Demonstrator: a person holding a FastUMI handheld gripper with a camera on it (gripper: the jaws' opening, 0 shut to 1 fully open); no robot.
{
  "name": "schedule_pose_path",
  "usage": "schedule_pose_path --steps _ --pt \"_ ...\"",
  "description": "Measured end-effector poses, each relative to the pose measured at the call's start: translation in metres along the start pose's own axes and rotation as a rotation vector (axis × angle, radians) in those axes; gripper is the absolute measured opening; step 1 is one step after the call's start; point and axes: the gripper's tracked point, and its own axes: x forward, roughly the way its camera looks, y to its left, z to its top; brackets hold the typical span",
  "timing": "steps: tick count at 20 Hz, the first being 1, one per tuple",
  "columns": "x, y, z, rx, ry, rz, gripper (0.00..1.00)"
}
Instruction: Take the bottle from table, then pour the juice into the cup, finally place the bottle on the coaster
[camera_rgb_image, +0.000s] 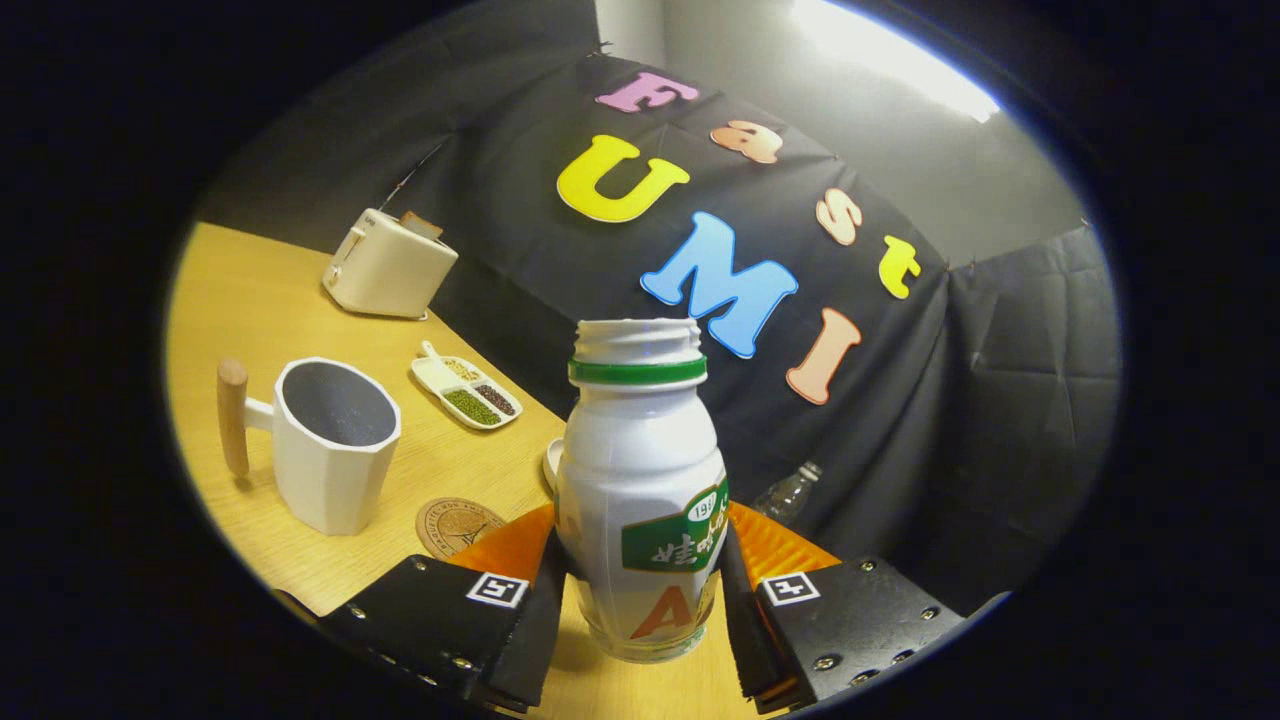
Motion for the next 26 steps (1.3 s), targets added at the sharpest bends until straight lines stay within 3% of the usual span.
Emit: schedule_pose_path --steps 9,26 --pt "0.009 0.0 0.029 -0.328 -0.033 -0.067 0.7" --pt "0.011 0.031 0.048 -0.744 -0.053 -0.108 0.7"
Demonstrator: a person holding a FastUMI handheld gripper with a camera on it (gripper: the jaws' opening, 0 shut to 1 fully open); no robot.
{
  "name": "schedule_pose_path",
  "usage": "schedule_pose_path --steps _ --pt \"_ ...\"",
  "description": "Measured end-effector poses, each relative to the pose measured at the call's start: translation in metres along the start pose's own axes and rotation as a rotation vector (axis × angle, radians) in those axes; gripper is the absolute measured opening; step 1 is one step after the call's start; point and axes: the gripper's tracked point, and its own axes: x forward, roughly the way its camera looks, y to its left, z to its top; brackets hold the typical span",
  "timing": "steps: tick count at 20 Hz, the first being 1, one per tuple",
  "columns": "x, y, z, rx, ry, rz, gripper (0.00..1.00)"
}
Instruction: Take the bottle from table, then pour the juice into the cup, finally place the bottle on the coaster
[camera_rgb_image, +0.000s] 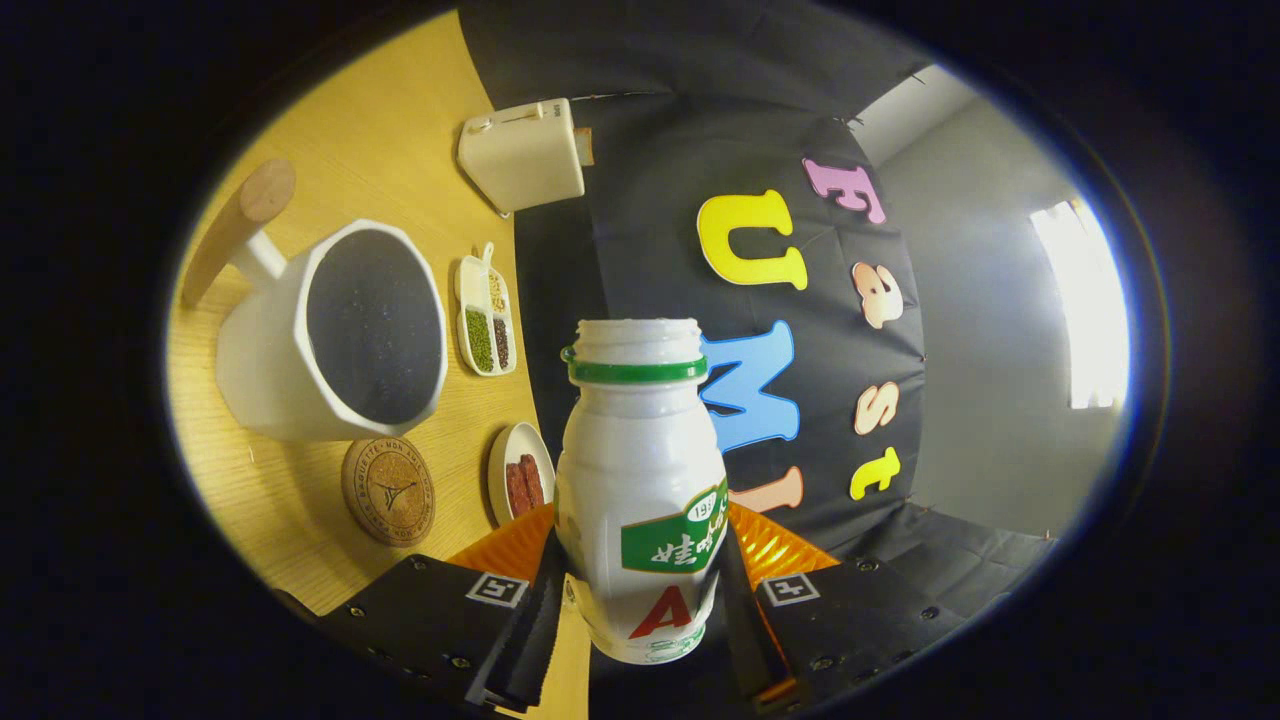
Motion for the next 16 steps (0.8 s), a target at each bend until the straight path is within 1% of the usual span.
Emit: schedule_pose_path --steps 7,16 --pt "0.001 0.009 0.0 -0.116 -0.002 -0.006 0.7" --pt "0.003 0.012 -0.003 -0.201 -0.005 -0.024 0.7"
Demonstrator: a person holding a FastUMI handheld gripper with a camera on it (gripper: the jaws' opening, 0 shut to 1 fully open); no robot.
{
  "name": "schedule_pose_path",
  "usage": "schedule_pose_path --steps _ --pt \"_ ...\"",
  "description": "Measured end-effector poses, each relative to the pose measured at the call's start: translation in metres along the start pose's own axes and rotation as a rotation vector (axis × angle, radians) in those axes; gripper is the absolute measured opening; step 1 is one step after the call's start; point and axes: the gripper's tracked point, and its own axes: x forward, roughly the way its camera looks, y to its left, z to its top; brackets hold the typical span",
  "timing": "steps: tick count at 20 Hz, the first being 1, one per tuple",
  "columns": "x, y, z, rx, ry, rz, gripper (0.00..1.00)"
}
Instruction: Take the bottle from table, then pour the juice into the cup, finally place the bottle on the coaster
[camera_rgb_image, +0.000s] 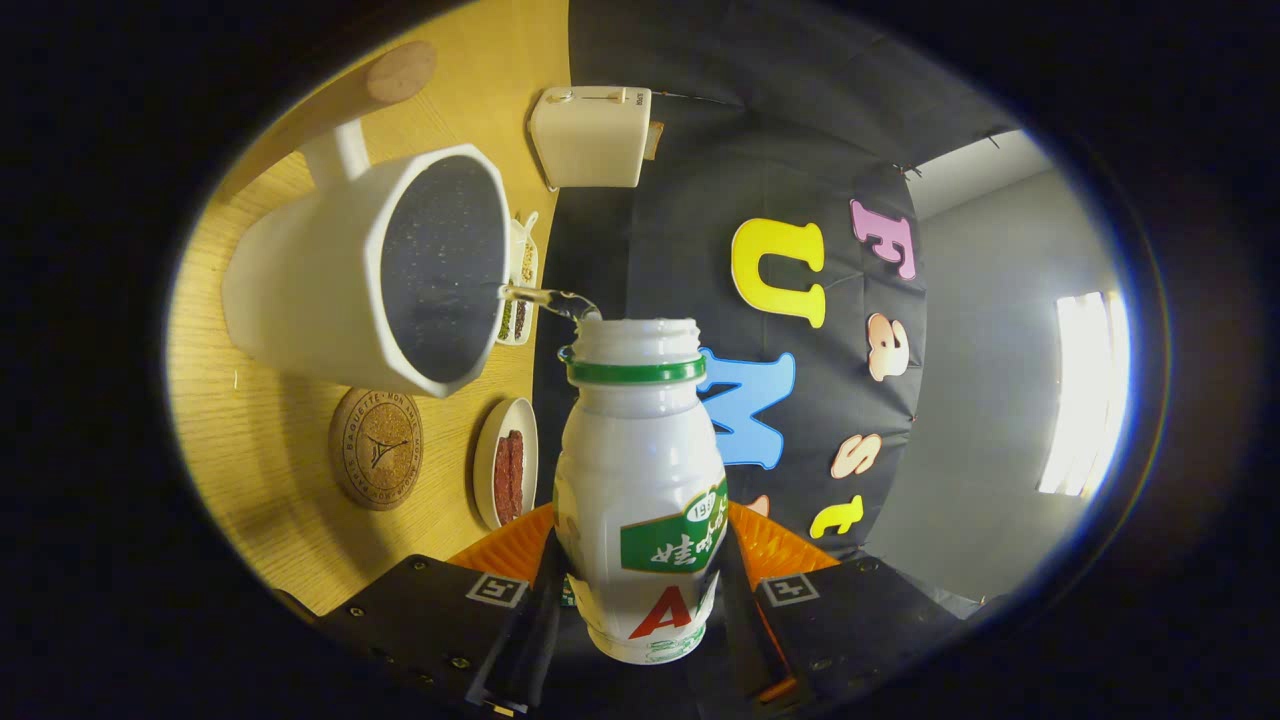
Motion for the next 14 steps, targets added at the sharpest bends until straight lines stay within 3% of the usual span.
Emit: schedule_pose_path --steps 14 --pt "0.002 -0.0087 -0.007 -0.02 -0.002 -0.021 0.7"
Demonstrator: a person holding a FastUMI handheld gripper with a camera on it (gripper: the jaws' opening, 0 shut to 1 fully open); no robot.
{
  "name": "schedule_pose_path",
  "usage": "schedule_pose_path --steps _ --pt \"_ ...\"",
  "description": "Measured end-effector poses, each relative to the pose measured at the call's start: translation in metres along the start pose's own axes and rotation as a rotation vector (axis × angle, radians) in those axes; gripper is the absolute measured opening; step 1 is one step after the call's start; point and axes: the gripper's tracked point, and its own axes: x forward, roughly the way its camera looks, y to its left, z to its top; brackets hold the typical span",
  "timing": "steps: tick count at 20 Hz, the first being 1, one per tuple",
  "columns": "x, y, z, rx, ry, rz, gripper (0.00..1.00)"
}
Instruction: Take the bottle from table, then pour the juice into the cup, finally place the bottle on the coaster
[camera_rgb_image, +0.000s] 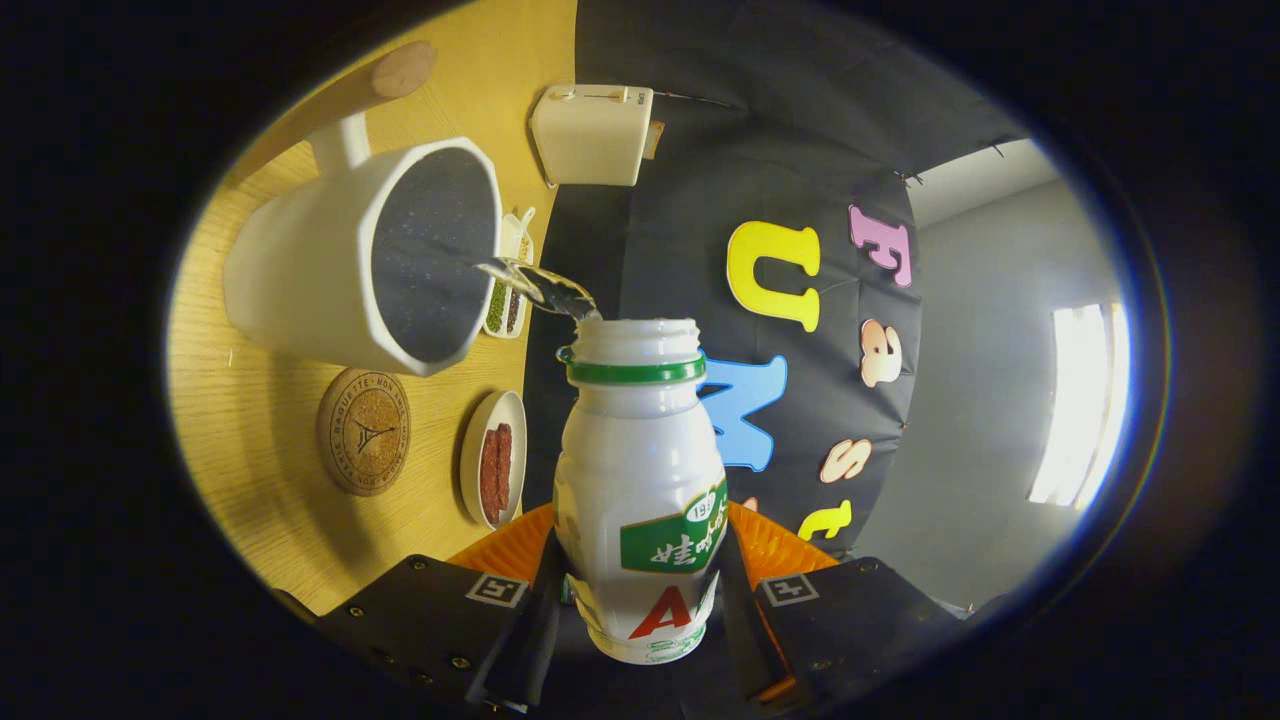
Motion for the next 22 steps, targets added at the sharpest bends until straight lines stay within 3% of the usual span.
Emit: schedule_pose_path --steps 22 --pt "0.0 -0.018 -0.004 -0.05 -0.012 -0.038 0.7"
